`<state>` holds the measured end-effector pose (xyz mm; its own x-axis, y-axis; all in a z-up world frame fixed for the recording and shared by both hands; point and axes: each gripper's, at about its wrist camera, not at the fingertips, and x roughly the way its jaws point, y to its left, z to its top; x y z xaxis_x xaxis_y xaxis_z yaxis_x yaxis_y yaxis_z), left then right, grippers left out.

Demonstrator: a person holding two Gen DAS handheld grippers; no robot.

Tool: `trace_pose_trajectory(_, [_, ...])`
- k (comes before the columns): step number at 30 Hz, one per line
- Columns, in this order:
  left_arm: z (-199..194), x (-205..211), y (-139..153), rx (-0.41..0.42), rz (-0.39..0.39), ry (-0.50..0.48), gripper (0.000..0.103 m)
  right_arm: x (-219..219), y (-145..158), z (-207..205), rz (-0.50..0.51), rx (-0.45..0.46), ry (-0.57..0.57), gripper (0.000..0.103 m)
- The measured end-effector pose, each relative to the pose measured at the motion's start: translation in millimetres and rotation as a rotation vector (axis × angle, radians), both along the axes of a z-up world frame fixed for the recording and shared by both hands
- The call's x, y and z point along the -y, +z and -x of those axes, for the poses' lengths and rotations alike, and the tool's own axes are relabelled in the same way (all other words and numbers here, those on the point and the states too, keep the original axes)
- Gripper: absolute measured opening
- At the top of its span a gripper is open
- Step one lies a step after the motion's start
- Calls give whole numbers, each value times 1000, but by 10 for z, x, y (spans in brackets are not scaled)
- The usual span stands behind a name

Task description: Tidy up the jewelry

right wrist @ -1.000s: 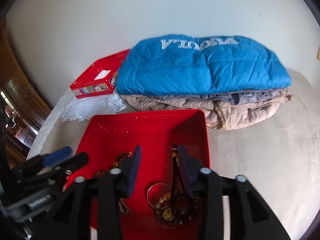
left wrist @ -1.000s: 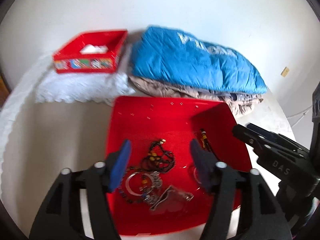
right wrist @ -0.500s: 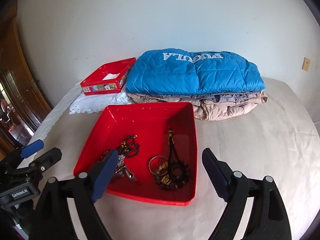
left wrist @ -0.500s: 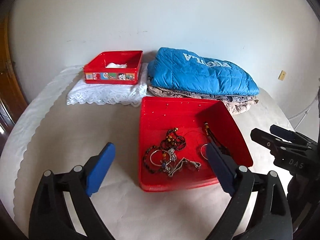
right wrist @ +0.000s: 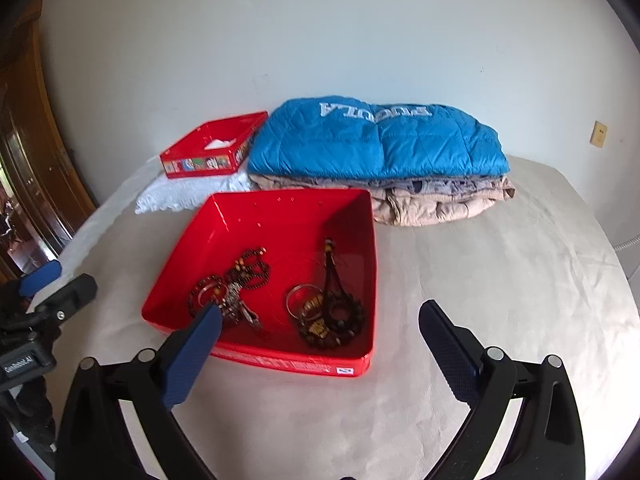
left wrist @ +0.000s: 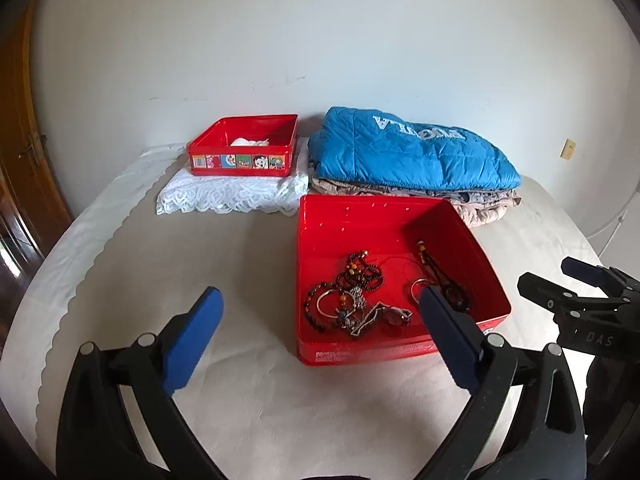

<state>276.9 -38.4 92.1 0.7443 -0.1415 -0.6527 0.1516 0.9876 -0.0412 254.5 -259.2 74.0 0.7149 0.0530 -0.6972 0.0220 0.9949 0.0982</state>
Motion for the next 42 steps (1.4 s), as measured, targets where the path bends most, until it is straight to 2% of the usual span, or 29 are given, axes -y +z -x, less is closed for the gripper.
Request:
trace_pose_trajectory(11, [-234,57,-436,-191,-32,-4,98,-30,-260,-106,-59,-159,21,99])
trace_pose_trajectory(20, [-298,19,-517,-202,-55,21,98,-35,-364,-139,-42,-213,7,99])
trace_pose_trajectory(42, [-315,48,-528,-208,-58,13,98,-38,-431,-180,-20,-228,3,99])
